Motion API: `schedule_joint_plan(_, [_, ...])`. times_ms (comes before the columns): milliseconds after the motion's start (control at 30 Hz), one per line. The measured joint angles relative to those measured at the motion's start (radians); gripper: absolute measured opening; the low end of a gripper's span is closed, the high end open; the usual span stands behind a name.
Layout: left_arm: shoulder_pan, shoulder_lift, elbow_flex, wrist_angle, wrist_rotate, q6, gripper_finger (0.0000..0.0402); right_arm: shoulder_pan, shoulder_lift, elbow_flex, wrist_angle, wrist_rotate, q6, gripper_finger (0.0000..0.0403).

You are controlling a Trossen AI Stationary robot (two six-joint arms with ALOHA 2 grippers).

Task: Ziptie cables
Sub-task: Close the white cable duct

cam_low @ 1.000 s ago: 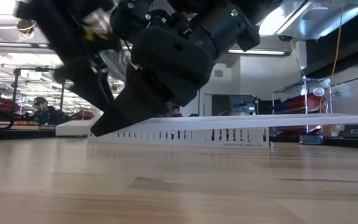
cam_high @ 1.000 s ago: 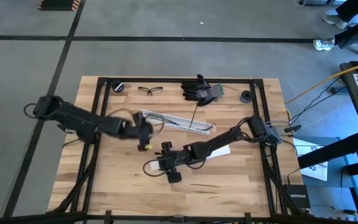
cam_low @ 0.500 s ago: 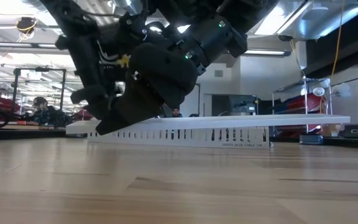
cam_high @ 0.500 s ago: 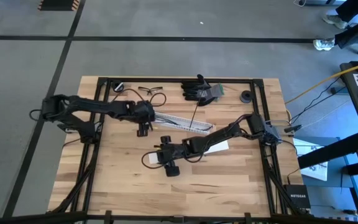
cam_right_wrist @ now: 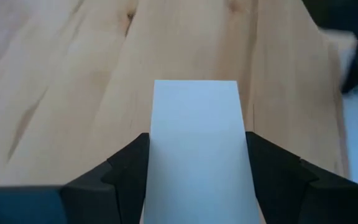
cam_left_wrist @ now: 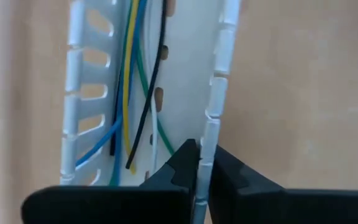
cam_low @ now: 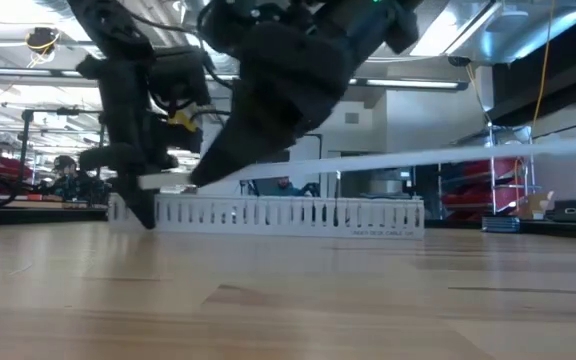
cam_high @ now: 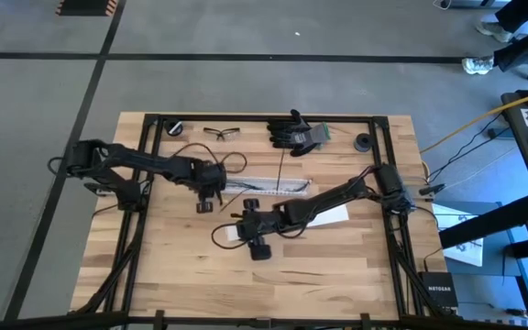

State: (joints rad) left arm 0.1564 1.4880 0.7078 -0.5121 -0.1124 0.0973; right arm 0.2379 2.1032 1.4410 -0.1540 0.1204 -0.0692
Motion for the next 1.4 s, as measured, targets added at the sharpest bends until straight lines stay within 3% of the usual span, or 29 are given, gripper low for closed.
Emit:
schedule_joint_plan(633, [-0.576,-0.005,-0.043,-0.156,-0.027,-0.600,0.0003,-0.003,-0.075,-0.014,-0.242,0.078,-0.022,0.0214])
schedule_joint_plan(933, [-0.733,-0.013,-0.046,-0.212,-0.017,-0.745,0.0007,-0.003,-0.103,-0.014,-0.292,0.093,-0.048,0.0214])
schedule_joint_plan(1100, [-0.728,-0.016,-0.040,-0.232,0.008,-0.752,0.0054,-0.005,-0.131,-0.014,-0.317,0.107,-0.045,0.0214])
schedule_joint_plan(1400, [-0.723,-0.022,0.104,-0.485,0.050,-0.786,0.0163,-0.015,-0.210,-0.014,-0.414,0.142,-0.025,0.0214])
